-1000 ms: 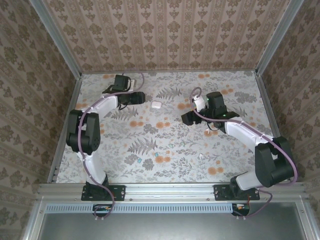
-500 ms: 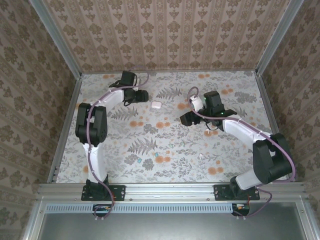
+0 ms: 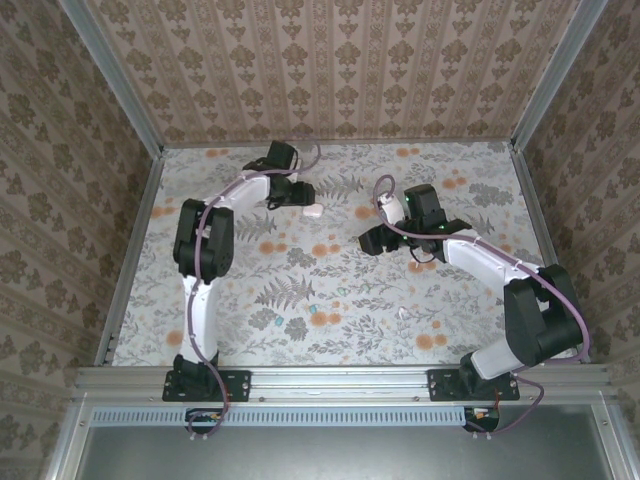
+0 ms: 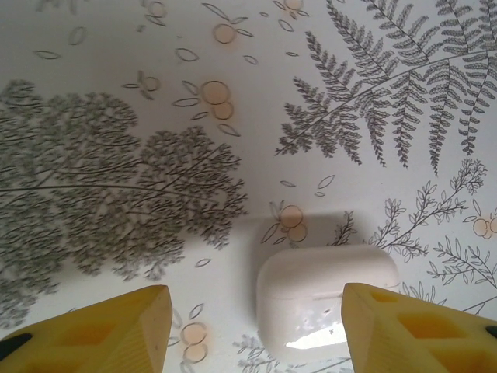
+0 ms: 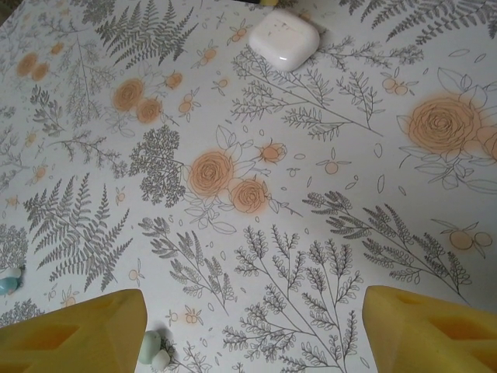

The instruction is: Insert the wireless bluetooth earbuds into the charging case

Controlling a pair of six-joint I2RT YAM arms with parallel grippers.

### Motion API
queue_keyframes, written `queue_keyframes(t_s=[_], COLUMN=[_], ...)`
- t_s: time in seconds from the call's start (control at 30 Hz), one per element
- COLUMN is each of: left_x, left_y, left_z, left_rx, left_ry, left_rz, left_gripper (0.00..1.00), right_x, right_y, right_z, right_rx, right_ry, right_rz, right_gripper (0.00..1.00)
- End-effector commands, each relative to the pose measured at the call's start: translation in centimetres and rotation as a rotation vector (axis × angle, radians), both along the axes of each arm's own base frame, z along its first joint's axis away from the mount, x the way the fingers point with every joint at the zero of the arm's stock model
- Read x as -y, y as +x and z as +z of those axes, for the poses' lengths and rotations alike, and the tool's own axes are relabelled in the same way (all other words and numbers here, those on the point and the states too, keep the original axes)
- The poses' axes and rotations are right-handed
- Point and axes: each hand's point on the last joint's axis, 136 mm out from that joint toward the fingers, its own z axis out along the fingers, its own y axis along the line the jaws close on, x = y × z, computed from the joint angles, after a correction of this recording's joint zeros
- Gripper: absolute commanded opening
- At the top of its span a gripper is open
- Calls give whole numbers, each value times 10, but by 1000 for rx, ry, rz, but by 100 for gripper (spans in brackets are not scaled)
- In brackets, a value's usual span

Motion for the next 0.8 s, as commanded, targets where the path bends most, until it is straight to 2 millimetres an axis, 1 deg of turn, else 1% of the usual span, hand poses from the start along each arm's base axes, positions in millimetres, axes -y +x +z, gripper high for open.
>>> queue_keyframes(t_s=[0.0,0.13,0.3,0.33,0.47,0.6,0.77], left_x=[4,15,12,26,28,36,42], left_y=[-2,-1,4,-3,-7,-13,-21], left_z=[-6,-9,-15,-15,-22,-27,-28], left_rx=[-22,-16,-24,-19,-23,-30,-43], left_ry=[45,57,102,116,161,163,151], left_rz=[-14,-42,-52,-84,-112,-153,-185], left_gripper=[60,59,55,55,55,54,46], right_x=[0,2,3,3,4,5,5], right_y=[-7,-9,-12,-13,-15,-15,-16], right_z=[1,-3,-6,-7,-8,-10,-11], right_rx=[-21,-27,-34,-38,-39,-41,-43], right_ry=[-2,-6,-2,-3,-5,-7,-10], right_rz=[-4,-9,-16,-16,-16,-18,-21], right_gripper=[76,76,76,76,76,76,77])
